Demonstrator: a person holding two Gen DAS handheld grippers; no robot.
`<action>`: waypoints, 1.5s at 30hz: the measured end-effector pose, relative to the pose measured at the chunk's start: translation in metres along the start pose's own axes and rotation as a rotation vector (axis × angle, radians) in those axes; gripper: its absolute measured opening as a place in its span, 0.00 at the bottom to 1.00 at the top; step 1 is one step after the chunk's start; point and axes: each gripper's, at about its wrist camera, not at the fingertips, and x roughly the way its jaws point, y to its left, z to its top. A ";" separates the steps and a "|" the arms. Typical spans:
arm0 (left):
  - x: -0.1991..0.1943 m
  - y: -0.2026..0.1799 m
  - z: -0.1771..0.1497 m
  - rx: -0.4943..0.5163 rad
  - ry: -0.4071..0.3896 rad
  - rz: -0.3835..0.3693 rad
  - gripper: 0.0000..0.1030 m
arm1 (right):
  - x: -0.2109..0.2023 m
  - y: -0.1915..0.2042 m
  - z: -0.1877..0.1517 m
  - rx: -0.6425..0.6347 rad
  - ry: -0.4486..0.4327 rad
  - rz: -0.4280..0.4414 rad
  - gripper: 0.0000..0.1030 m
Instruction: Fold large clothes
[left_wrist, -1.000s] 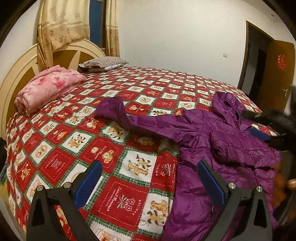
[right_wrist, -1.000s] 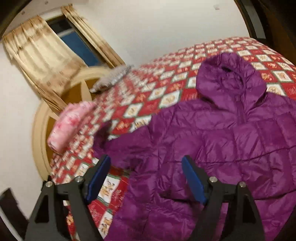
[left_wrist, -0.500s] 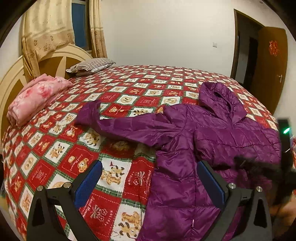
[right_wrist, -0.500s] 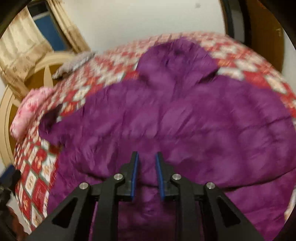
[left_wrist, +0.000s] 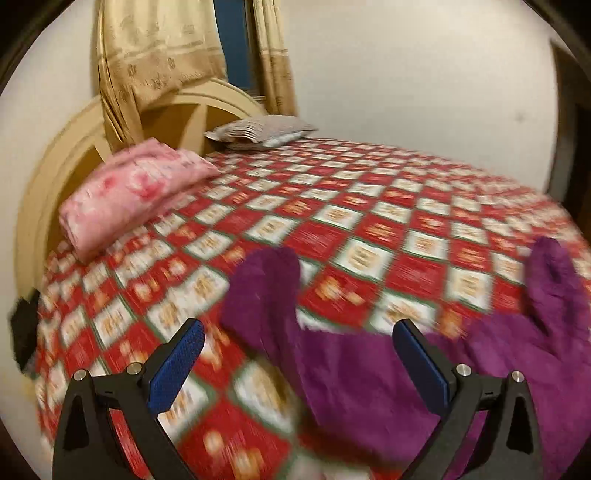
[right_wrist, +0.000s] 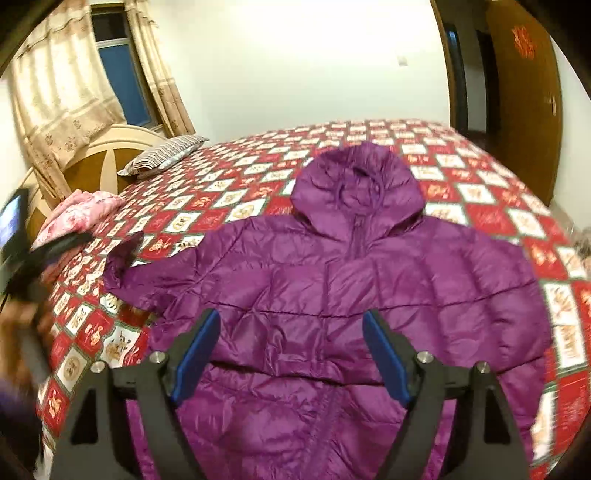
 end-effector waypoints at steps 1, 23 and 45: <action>0.021 -0.006 0.011 0.019 0.022 0.053 0.99 | -0.005 0.001 0.000 -0.012 -0.003 -0.009 0.80; 0.140 0.035 0.008 -0.244 0.288 0.015 0.02 | -0.034 -0.048 -0.036 0.116 0.024 -0.055 0.80; -0.157 -0.264 -0.120 0.432 -0.046 -0.746 0.03 | -0.092 -0.091 -0.065 0.260 -0.040 -0.130 0.80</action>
